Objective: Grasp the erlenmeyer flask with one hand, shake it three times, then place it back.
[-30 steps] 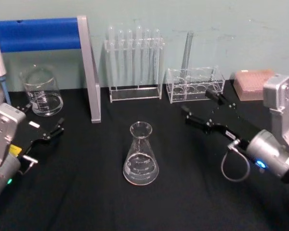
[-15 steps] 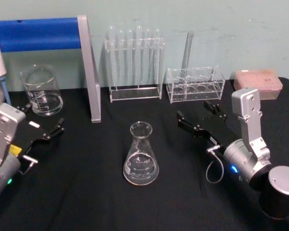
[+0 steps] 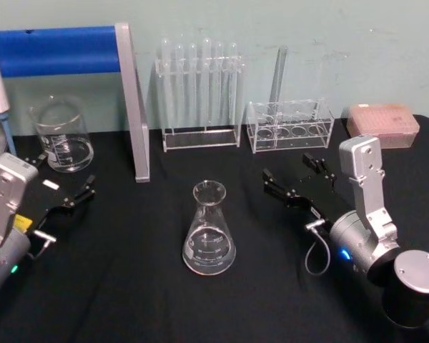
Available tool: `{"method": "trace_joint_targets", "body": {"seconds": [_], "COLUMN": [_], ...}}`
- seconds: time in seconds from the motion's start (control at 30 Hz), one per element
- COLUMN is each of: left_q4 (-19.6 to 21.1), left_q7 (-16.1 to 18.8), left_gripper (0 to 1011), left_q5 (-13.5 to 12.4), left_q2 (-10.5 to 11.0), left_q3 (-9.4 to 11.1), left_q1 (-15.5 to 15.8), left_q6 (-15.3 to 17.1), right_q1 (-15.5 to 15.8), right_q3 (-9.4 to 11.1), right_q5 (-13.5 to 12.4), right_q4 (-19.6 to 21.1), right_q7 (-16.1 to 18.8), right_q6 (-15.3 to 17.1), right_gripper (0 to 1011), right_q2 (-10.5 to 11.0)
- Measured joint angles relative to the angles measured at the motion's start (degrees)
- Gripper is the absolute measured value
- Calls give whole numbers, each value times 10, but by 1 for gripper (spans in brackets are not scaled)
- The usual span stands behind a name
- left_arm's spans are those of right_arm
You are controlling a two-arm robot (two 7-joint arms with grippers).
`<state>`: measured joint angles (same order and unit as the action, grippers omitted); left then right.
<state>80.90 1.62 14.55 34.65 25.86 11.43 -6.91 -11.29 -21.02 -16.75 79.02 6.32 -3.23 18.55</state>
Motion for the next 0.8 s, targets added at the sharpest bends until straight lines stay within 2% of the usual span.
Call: {"method": "trace_joint_targets", "body": {"seconds": [0.8], "left_q4": [0], "left_q7": [0], "left_gripper": [1001], "left_q5": [0], "left_q2": [0], "left_q3": [0], "left_q1": [0], "left_q6": [0], "right_q1": [0], "right_q3": [0], "right_q5": [-3], "right_q4": [2], "right_q7": [2], "right_q6": [1], "right_gripper": [1000], "right_q2": [1]}}
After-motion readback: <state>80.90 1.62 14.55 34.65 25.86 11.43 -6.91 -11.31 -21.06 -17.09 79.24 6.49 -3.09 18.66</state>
